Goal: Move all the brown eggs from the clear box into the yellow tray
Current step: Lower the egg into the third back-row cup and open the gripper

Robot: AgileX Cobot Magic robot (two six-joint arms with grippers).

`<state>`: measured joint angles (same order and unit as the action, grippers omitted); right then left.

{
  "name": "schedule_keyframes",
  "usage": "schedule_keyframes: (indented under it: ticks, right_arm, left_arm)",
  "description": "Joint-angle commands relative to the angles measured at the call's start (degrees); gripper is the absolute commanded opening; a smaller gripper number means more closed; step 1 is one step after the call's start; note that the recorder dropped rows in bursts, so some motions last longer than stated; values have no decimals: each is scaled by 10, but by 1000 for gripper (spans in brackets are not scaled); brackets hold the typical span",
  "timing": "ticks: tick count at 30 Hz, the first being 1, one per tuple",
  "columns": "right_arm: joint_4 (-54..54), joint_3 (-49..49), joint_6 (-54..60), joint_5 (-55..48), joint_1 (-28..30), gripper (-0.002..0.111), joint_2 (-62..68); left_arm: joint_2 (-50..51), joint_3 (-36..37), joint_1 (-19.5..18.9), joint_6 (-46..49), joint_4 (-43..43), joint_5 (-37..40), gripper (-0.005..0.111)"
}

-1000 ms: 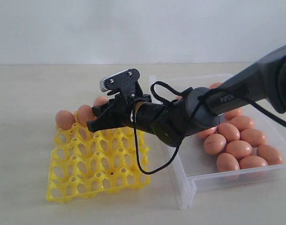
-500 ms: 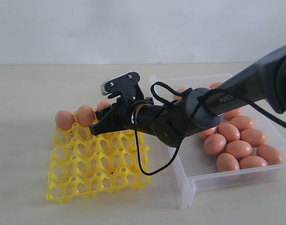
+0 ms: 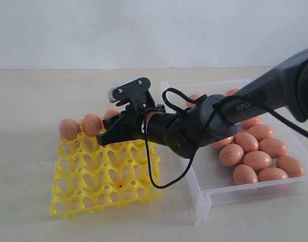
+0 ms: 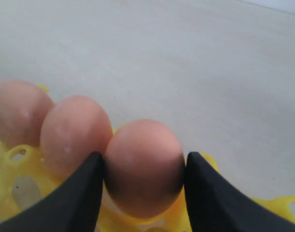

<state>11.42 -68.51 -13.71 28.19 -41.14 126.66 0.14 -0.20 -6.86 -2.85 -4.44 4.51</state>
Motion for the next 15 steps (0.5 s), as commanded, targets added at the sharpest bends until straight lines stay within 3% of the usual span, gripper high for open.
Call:
schedule_keyframes:
  ticks: [1, 15]
  right_arm:
    - [6, -1, -13, -16, 0, 56, -2]
    - [9, -1, 0, -122, 0, 59, -124]
  left_arm:
    - [-1, 2, 1, -5, -5, -2, 4]
    - [-1, 2, 1, -5, -5, -2, 4]
